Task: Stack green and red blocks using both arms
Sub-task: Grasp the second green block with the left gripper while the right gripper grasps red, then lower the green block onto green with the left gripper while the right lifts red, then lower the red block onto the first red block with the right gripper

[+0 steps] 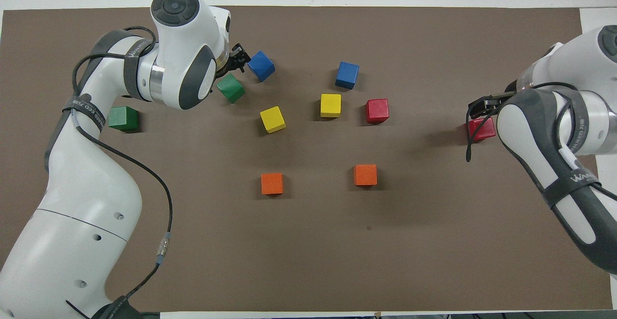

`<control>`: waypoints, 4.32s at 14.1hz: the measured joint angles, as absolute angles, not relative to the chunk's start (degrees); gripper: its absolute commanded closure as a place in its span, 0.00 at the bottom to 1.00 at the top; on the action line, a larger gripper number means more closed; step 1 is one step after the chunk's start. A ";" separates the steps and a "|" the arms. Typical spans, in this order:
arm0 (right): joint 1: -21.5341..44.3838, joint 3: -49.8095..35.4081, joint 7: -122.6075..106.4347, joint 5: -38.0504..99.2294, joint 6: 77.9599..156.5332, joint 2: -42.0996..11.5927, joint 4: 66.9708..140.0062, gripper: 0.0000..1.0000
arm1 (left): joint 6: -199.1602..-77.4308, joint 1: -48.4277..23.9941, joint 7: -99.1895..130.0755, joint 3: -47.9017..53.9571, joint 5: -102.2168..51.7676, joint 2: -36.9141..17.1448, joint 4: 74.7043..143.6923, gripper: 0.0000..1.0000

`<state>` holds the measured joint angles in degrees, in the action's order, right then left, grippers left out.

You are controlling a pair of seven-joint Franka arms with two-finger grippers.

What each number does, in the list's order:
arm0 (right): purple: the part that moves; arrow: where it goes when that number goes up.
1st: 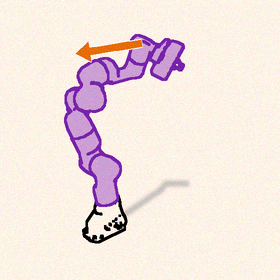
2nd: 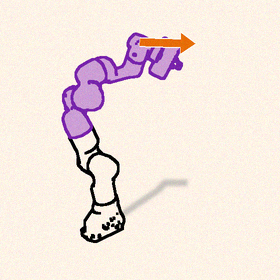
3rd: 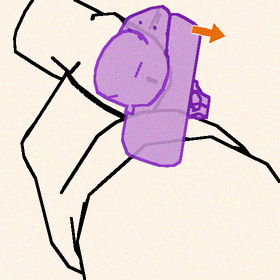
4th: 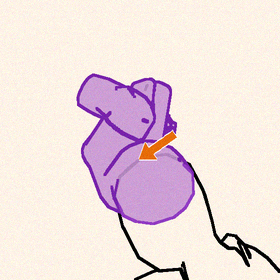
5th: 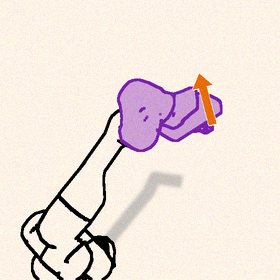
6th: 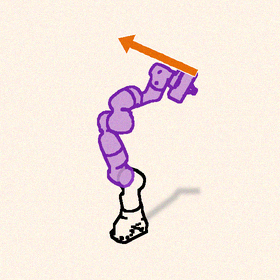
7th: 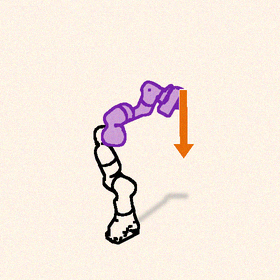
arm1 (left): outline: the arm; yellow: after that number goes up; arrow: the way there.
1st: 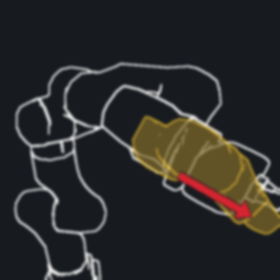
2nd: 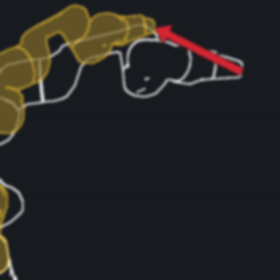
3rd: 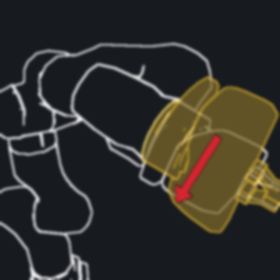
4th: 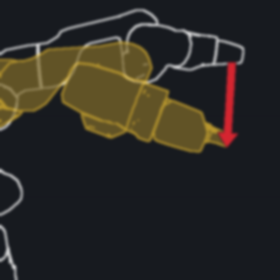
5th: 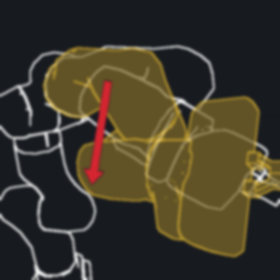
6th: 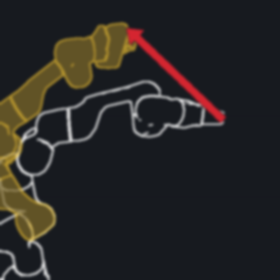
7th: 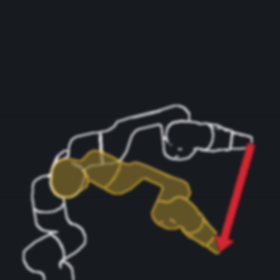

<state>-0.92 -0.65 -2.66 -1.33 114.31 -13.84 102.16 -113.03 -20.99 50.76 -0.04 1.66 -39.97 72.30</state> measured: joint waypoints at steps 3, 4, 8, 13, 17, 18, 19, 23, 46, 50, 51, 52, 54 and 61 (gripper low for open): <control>3.85 -0.90 1.61 -1.33 111.57 -13.40 97.00 0.00 | -115.62 -21.06 50.87 -0.04 1.66 -40.04 73.88 0.00; 6.08 -0.97 3.27 -1.34 111.56 -13.54 96.39 0.00 | -116.60 -21.11 51.22 -0.04 1.66 -40.05 74.80 0.00; 14.86 -1.06 12.29 -1.35 110.21 -17.84 91.60 0.00 | -117.99 -21.23 51.89 -0.04 1.66 -40.05 76.05 0.00; 15.80 -0.94 14.57 -1.33 113.17 -24.84 87.88 0.00 | -121.59 -21.24 51.99 -0.06 1.66 -39.98 79.05 0.00; 16.45 -1.02 16.11 -1.33 115.11 -28.72 87.42 0.00 | -122.11 -21.24 52.02 -0.07 1.66 -39.72 79.95 0.00; 16.96 -1.03 16.52 -1.33 115.62 -29.45 87.30 0.00 | -122.26 -21.24 52.03 -0.08 1.66 -39.63 80.24 0.00; 17.55 -1.03 17.55 -1.33 116.83 -30.07 87.17 0.00 | -122.63 -21.25 52.03 -0.08 1.66 -39.54 80.61 0.00; 19.42 -1.05 21.16 -1.33 118.84 -30.95 86.96 0.00 | -123.17 -21.76 52.62 -0.07 1.66 -39.17 81.56 0.99; 18.23 -0.89 21.14 0.60 122.44 -32.28 91.03 1.00 | -106.27 0.47 -6.08 -1.56 -1.83 -26.38 86.19 1.00; 15.61 -0.54 20.68 0.60 117.81 -30.72 88.56 1.00 | -107.13 1.48 -7.60 -1.35 -2.43 -24.89 88.27 1.00; 14.26 -0.48 19.45 0.60 116.22 -29.61 87.62 1.00 | -107.24 1.43 -7.29 -1.25 -2.96 -24.59 88.93 1.00; 12.72 -0.43 17.44 0.60 114.95 -28.24 86.94 1.00 | -108.03 1.30 -6.87 -1.19 -3.42 -24.24 90.08 1.00; 9.47 -0.37 11.49 0.60 112.14 -25.08 86.57 1.00 | -112.32 1.14 -6.69 -1.11 -3.63 -23.55 93.30 1.00; 1.30 -0.25 -3.98 0.60 108.68 -17.24 94.41 1.00 | -115.23 1.15 -6.68 -1.22 -3.68 -22.15 97.12 1.00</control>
<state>1.30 -0.25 -3.98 0.60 108.68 -17.24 94.41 -115.23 1.15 -6.68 -1.22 -3.68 -22.15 97.12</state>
